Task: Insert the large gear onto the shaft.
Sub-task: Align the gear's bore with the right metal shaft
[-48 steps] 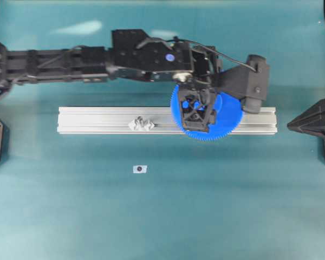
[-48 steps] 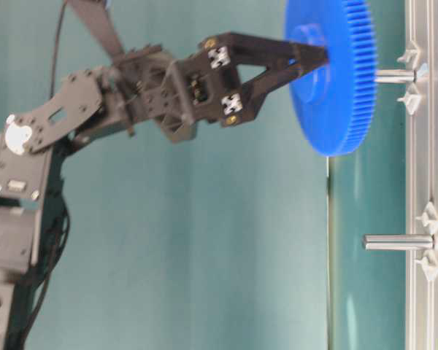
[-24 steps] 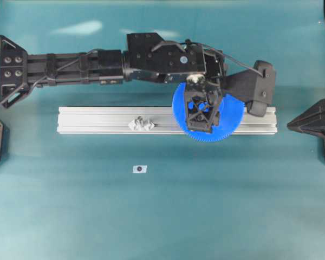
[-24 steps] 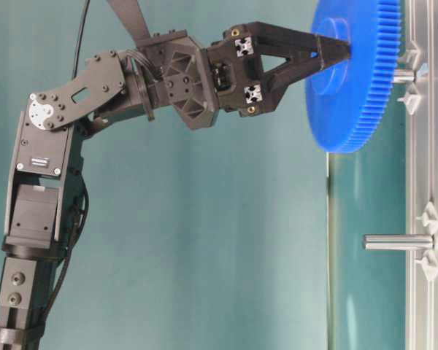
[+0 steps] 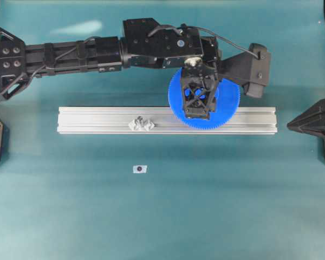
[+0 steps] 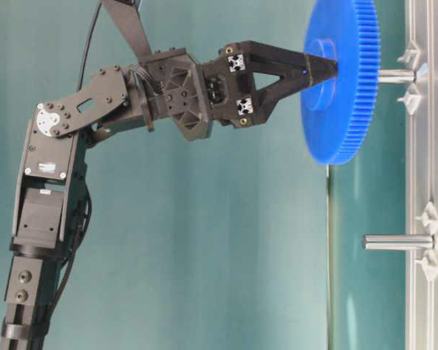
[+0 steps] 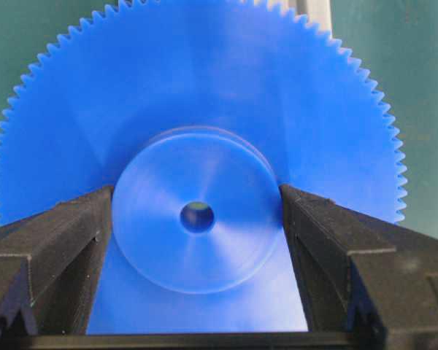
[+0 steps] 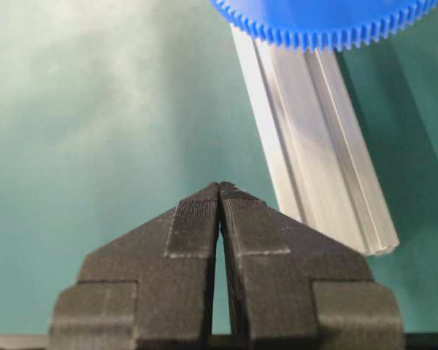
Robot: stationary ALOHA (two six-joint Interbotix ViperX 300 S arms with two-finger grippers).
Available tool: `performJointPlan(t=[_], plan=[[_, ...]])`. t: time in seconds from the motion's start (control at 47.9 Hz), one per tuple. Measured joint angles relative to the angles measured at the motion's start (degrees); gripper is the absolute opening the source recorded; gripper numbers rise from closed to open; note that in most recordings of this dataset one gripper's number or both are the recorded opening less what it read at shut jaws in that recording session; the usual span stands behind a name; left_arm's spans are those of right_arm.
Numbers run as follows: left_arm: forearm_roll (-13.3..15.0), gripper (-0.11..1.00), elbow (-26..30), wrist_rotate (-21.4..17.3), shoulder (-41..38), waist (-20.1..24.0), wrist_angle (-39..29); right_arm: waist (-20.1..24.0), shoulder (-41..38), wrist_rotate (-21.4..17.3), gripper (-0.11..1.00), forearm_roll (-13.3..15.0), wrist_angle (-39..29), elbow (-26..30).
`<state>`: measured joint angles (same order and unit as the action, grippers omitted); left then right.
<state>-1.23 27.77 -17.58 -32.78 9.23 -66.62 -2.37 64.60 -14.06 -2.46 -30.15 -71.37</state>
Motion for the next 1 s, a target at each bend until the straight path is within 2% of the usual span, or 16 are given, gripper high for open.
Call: performJointPlan(t=[0.313, 0.668, 1.002], plan=[[0.0, 0.76, -2.72, 1.67, 1.49, -0.79, 0.18, -0.09, -0.09, -0.09, 0.08, 0.0, 0.09, 0.0], [-0.35, 0.76, -3.25, 2.2, 1.58, -3.08, 2.46, -0.09, 0.0, -0.09, 0.08, 0.0, 0.44, 0.0], [0.0, 0.76, -3.43, 2.02, 1.49, -2.29, 2.55, 0.0, -0.09, -0.18, 0.08, 0.0, 0.53, 0.0]])
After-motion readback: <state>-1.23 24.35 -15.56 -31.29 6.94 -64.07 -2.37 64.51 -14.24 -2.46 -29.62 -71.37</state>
